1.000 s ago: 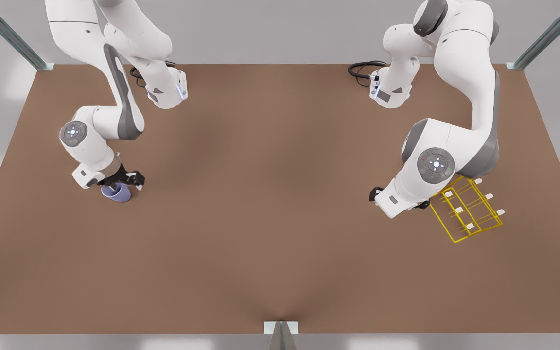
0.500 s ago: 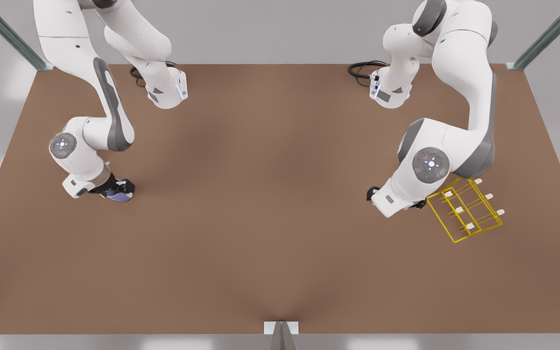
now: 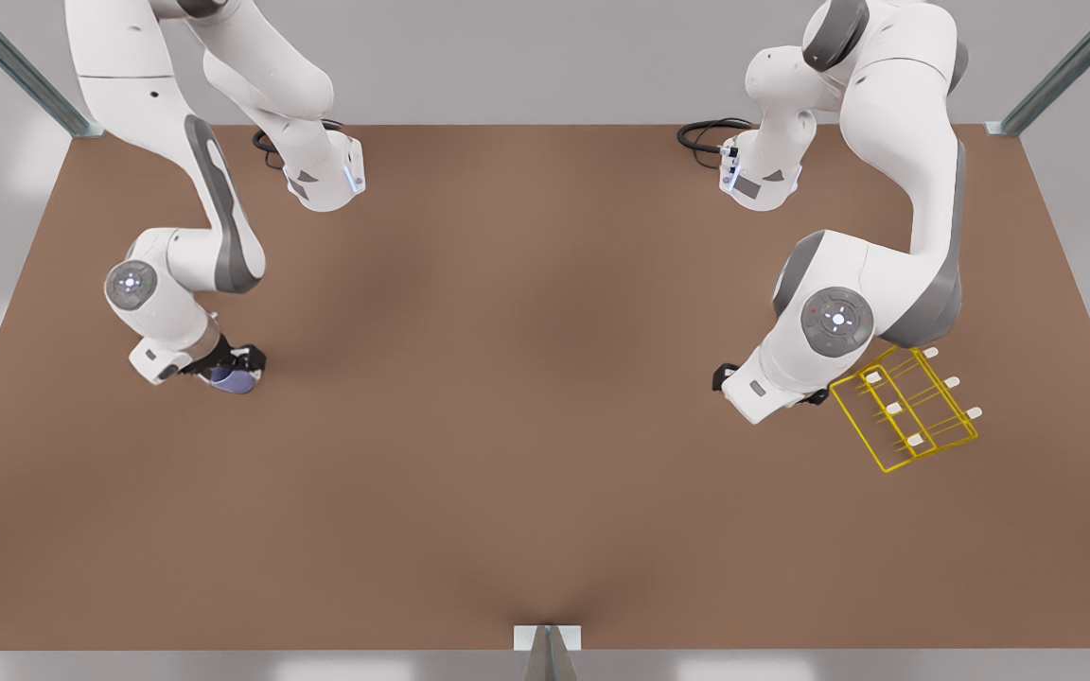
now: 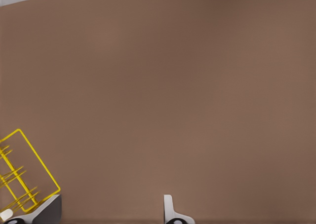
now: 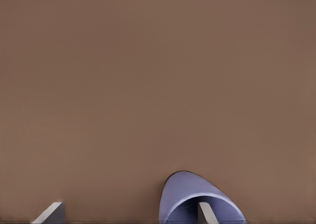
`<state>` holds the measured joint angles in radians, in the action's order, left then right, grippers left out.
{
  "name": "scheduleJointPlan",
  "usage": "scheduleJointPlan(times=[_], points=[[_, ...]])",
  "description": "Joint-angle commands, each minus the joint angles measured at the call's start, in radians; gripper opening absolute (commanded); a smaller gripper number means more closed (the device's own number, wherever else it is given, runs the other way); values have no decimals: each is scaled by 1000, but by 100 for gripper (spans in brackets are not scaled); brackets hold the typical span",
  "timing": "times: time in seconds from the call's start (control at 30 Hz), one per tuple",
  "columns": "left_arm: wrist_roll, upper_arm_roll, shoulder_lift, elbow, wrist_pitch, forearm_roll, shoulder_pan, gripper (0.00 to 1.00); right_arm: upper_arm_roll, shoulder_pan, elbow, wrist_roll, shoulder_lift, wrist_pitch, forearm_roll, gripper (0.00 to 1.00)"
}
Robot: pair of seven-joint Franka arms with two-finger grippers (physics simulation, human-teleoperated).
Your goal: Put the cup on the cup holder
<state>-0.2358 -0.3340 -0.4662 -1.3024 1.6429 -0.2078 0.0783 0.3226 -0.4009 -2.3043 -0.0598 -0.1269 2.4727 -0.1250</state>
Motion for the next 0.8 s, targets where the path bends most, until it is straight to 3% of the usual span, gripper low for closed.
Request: scheduleJointPlan(times=[0.0,0.43,0.77], points=[[-11,0,1,2,-1,-1,0,100,10,4,-21,-26,19,5,-2,100],[-11,0,-5,0,0,-8,0,100,30,-38,-90,-41,66,38,-1,100],[-17,0,-5,0,0,-8,0,100,32,-49,-78,-43,-88,101,-21,100]])
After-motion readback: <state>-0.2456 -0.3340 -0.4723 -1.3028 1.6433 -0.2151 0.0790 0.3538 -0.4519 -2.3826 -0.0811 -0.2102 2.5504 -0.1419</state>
